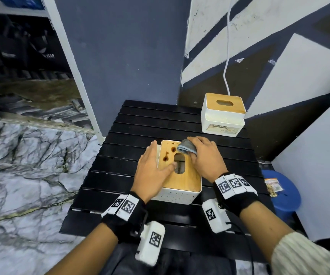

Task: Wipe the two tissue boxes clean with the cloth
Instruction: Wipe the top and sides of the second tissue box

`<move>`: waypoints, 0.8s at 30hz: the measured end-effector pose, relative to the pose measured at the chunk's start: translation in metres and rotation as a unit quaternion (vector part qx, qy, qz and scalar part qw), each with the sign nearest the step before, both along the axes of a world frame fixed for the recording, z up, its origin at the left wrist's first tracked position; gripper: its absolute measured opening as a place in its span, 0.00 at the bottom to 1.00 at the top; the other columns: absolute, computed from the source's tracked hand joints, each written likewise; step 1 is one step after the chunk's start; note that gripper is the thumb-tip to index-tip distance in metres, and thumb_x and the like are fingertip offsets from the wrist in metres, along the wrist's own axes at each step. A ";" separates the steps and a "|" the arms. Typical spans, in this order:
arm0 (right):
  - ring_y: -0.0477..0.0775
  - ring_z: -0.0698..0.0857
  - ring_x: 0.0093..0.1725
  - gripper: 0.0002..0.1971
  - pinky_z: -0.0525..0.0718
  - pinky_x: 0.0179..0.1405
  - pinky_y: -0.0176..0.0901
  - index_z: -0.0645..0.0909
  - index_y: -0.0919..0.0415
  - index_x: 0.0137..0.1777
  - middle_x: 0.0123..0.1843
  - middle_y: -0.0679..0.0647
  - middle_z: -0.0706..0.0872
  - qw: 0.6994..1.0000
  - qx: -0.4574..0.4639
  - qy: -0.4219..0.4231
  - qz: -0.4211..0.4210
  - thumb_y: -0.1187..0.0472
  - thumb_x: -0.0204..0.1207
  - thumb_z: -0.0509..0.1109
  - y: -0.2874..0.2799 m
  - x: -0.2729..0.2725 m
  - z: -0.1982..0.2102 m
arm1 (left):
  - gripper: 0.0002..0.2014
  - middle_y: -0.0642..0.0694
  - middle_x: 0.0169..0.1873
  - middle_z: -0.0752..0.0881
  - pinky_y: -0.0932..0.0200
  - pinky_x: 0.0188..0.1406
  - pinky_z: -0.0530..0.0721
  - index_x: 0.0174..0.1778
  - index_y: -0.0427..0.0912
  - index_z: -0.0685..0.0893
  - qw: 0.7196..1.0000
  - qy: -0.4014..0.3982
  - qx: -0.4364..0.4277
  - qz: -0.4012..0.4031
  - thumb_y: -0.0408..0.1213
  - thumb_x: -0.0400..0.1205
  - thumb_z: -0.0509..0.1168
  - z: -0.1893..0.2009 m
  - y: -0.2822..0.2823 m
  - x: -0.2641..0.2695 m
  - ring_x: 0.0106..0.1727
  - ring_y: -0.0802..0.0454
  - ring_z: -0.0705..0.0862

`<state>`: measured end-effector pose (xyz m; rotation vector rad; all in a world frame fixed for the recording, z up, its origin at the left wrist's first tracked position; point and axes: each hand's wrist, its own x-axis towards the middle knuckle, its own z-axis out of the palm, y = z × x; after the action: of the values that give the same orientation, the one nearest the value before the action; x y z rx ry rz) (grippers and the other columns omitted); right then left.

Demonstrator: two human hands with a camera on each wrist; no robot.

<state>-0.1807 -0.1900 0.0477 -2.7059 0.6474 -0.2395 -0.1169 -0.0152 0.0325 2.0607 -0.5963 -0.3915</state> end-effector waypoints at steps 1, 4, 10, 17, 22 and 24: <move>0.63 0.71 0.68 0.23 0.74 0.67 0.56 0.68 0.50 0.77 0.76 0.56 0.72 1.000 0.003 -0.003 -0.009 0.57 0.81 0.61 0.002 0.000 -0.001 | 0.46 0.50 0.89 0.56 0.42 0.88 0.53 0.90 0.48 0.51 1.000 -0.005 -0.004 0.011 0.56 0.82 0.70 -0.002 0.005 -0.008 0.89 0.50 0.51; 0.64 0.72 0.68 0.23 0.74 0.67 0.57 0.68 0.51 0.77 0.75 0.58 0.72 0.999 0.003 -0.014 -0.039 0.55 0.82 0.60 0.009 0.000 -0.003 | 0.46 0.51 0.89 0.52 0.45 0.89 0.49 0.89 0.47 0.52 0.999 0.003 0.017 0.047 0.57 0.82 0.69 -0.007 0.010 -0.029 0.90 0.53 0.47; 0.65 0.71 0.69 0.24 0.74 0.68 0.58 0.66 0.53 0.78 0.76 0.59 0.71 0.999 -0.005 -0.015 -0.048 0.54 0.81 0.60 0.017 -0.010 -0.005 | 0.41 0.48 0.89 0.51 0.47 0.87 0.39 0.86 0.49 0.59 0.993 -0.039 0.060 0.095 0.61 0.81 0.66 -0.013 -0.007 -0.037 0.90 0.47 0.46; 0.62 0.74 0.66 0.25 0.76 0.65 0.57 0.69 0.49 0.76 0.77 0.54 0.71 0.999 -0.035 0.005 0.030 0.57 0.78 0.65 0.001 -0.036 -0.007 | 0.32 0.50 0.82 0.70 0.43 0.87 0.49 0.78 0.51 0.74 0.993 -0.081 0.049 0.069 0.55 0.79 0.72 -0.016 -0.009 -0.009 0.85 0.47 0.64; 0.58 0.73 0.62 0.26 0.76 0.64 0.57 0.69 0.45 0.76 0.79 0.48 0.70 0.994 -0.037 0.032 0.098 0.59 0.77 0.66 -0.009 -0.048 0.002 | 0.26 0.53 0.77 0.75 0.43 0.84 0.59 0.75 0.52 0.80 0.998 -0.052 0.021 -0.029 0.41 0.79 0.75 -0.006 -0.003 0.019 0.78 0.50 0.69; 0.57 0.74 0.62 0.28 0.77 0.64 0.58 0.68 0.43 0.76 0.79 0.46 0.69 0.989 -0.031 0.042 0.138 0.59 0.76 0.66 -0.013 -0.051 0.004 | 0.26 0.58 0.73 0.76 0.41 0.84 0.61 0.72 0.56 0.81 0.997 -0.022 0.014 -0.079 0.40 0.78 0.76 -0.006 -0.002 0.034 0.78 0.49 0.70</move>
<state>-0.2317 -0.2026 0.0520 -2.8379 0.2843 -0.0757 -0.0827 -0.0176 0.0267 2.0596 -0.7885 -0.4485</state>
